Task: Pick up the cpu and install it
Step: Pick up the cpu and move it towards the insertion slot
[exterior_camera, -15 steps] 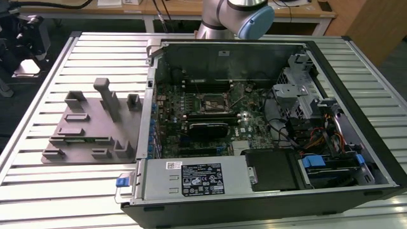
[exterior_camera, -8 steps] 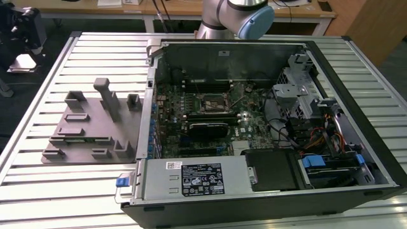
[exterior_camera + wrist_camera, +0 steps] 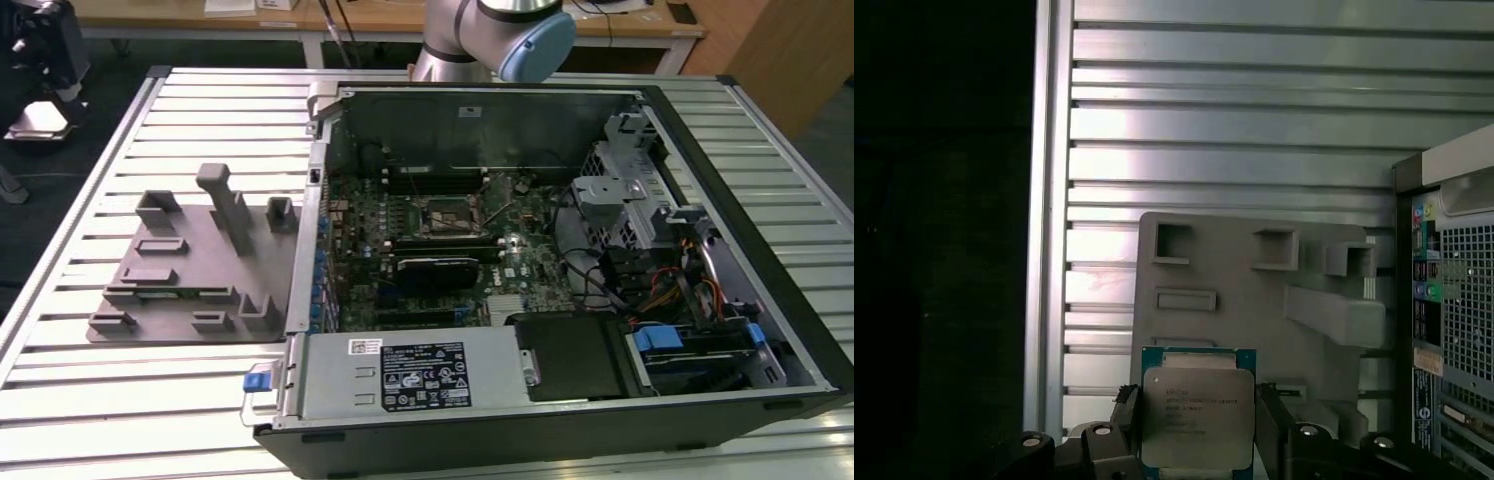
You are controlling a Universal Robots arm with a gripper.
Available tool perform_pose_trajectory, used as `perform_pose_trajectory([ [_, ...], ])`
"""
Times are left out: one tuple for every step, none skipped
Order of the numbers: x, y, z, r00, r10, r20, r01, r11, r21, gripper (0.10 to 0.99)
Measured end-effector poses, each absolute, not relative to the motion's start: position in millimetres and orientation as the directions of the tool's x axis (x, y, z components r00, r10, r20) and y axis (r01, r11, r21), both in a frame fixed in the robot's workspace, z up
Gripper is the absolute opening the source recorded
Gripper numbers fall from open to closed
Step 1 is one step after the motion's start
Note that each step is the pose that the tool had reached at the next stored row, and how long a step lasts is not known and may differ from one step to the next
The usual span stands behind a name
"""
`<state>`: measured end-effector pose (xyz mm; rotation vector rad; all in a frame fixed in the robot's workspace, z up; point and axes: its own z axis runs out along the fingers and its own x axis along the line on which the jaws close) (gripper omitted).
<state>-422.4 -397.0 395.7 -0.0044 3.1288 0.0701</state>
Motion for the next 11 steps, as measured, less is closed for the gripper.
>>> perform_pose_trajectory([
  [-422, -397, 397, -1.0, -0.003, -0.012, -0.003, 0.999, 0.045, 0.541],
  [-422, -397, 399, -1.0, -0.003, -0.012, -0.003, 0.999, 0.045, 0.541],
  [-422, -397, 400, -1.0, -0.003, -0.012, -0.003, 0.999, 0.045, 0.541],
  [-422, -397, 402, -1.0, -0.003, -0.012, -0.003, 0.999, 0.045, 0.541],
  [-422, -397, 403, -1.0, -0.003, -0.012, -0.003, 0.999, 0.045, 0.541],
  [-422, -397, 405, -1.0, -0.003, -0.012, -0.003, 0.999, 0.045, 0.541],
  [-422, -397, 407, -1.0, -0.003, -0.012, -0.003, 0.999, 0.045, 0.541],
  [-422, -397, 408, -1.0, -0.003, -0.012, -0.003, 0.999, 0.045, 0.541],
  [-422, -397, 410, -1.0, -0.003, -0.012, -0.003, 0.999, 0.045, 0.541],
  [-422, -397, 412, -1.0, -0.003, -0.012, -0.003, 0.999, 0.045, 0.541],
  [-422, -397, 414, -1.0, -0.003, -0.012, -0.003, 0.999, 0.045, 0.541],
])
